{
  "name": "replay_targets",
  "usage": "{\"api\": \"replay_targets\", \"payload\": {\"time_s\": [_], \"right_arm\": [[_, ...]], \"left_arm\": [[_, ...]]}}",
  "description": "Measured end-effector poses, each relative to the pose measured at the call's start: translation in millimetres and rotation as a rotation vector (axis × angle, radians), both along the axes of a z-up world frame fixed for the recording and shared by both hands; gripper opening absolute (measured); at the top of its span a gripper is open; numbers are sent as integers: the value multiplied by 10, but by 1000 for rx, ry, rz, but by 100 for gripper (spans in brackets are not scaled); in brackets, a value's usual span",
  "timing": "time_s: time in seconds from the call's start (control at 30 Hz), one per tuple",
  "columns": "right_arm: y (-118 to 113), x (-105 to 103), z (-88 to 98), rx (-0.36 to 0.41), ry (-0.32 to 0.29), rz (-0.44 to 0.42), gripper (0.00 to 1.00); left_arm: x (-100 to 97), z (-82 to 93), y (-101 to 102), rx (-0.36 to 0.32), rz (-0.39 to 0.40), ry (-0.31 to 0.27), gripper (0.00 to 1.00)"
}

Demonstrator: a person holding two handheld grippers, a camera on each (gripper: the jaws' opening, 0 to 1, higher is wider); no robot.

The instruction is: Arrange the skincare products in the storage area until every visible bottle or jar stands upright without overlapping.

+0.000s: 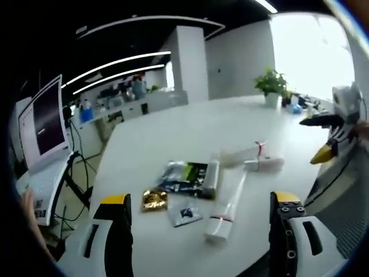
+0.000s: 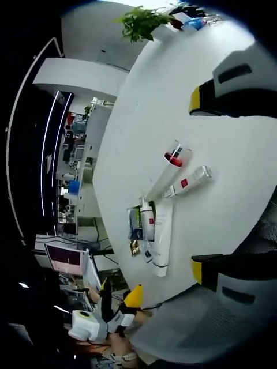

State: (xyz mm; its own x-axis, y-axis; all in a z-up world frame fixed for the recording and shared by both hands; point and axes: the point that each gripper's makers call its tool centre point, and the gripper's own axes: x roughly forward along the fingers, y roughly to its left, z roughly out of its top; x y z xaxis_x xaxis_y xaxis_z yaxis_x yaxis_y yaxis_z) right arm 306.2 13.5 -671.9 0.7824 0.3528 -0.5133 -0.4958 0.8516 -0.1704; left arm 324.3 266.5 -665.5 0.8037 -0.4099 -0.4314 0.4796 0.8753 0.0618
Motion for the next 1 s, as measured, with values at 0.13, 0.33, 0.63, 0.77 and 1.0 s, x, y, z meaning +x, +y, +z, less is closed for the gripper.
{"api": "replay_targets", "payload": {"time_s": [0.13,0.33,0.63,0.77,1.0], "right_arm": [[13,71,1,15,43,28,100],[-16,191,32,-42,45,73,100],[-18,435,71,-114,75,155,100],[-22,513,-4,-173,125,225,95],[-22,692,-55,-233,151,296,89]], "left_arm": [[38,23,-34,-10,-3,-4,97],[90,33,-67,-13,-15,-13,97],[137,-58,-65,-11,-18,-8,97],[146,-57,-36,-5,-15,-16,97],[160,-41,-17,-36,-3,-19,97]]}}
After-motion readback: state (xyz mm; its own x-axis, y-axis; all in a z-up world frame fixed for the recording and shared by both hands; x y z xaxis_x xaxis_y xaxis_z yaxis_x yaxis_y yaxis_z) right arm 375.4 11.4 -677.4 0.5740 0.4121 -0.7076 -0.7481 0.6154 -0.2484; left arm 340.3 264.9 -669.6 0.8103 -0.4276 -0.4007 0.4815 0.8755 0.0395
